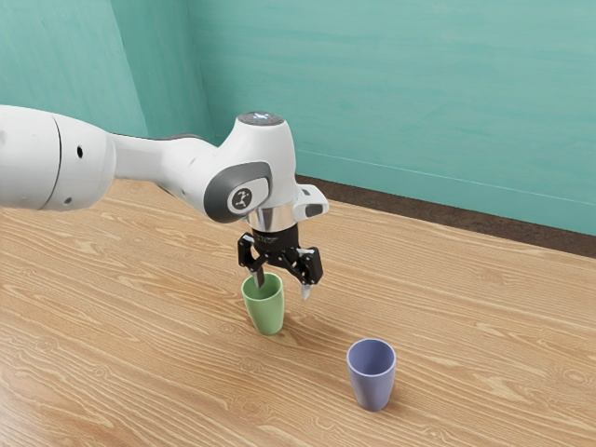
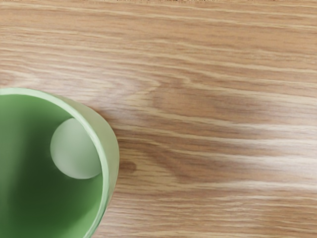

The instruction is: Place the left cup onto the right cup

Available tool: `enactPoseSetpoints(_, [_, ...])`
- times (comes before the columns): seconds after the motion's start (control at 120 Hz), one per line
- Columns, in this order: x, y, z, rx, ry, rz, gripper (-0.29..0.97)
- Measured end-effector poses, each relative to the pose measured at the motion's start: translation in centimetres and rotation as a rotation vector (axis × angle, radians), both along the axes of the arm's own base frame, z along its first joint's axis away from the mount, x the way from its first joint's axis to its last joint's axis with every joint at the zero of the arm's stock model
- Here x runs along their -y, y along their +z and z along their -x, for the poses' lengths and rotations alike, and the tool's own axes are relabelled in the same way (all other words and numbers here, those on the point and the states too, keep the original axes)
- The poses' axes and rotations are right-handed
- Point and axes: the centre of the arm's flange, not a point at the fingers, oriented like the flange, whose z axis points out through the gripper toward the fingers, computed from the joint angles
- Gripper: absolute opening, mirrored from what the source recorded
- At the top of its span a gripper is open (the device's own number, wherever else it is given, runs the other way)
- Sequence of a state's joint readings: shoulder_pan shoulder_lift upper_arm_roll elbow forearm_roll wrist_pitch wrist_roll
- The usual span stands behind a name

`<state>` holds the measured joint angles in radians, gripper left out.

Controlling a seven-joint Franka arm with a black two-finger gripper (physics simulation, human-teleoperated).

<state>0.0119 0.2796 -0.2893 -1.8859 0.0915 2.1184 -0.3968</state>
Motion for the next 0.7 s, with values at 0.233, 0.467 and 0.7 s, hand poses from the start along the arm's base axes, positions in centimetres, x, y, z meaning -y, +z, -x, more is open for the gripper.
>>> enactPoseSetpoints(0.233, [-1.0,-0.2,-0.7,0.015,0.002,-0.010,0.68])
enactPoseSetpoints(0.467, [-1.5,-1.0,-1.0,0.013,0.002,-0.011,0.68])
enactPoseSetpoints(0.7, [-1.5,-2.2,-1.2,0.005,-0.004,-0.006,0.68])
